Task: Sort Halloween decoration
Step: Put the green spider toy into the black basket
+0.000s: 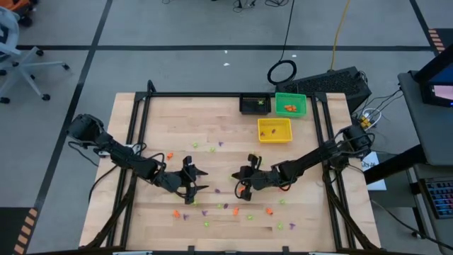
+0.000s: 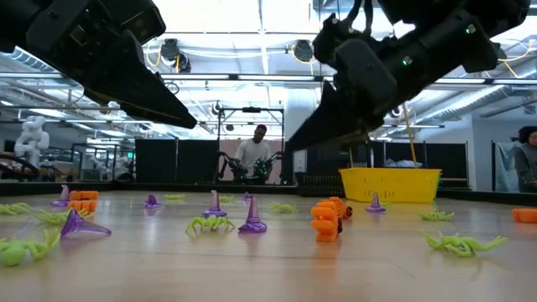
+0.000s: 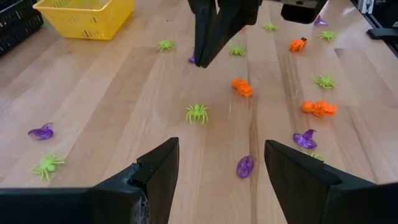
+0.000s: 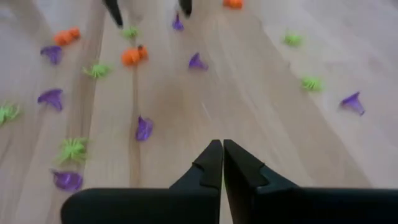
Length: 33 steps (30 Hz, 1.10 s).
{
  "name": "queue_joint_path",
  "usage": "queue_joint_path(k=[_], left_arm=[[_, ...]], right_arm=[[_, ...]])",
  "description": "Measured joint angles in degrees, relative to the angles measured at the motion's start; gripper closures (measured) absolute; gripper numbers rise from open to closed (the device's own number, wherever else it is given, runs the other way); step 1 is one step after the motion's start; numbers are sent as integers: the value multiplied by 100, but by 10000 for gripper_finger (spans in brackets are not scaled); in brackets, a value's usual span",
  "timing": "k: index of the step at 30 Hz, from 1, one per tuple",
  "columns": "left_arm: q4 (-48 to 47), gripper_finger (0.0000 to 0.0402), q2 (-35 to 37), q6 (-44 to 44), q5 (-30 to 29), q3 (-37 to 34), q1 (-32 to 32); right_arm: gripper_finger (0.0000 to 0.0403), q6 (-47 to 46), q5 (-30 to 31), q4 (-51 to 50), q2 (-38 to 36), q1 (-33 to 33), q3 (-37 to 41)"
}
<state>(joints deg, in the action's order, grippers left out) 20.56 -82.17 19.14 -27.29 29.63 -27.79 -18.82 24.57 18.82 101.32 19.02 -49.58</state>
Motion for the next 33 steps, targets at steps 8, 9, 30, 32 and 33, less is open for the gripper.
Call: queue_joint_path(k=[8,9,30,32,33], left_arm=[[303,166,0,-144,-32,0,2],[330,166,0,-152,-33,0,2],[378,166,0,-203,-20,0,2],[380,166,0,-201,-17,0,2],[378,166,0,-201,-16,0,2]], right_arm=[[379,-538,-222,-502,385,-19,-396],[368,-510,-228,-726,421,-26,-538],[223,388,-1216,-2719,1168,-558,-1831],[223,397,-1382,-2706,1211,-604,-1838],[223,378,-1422,-2716,1215,-626,-1838]])
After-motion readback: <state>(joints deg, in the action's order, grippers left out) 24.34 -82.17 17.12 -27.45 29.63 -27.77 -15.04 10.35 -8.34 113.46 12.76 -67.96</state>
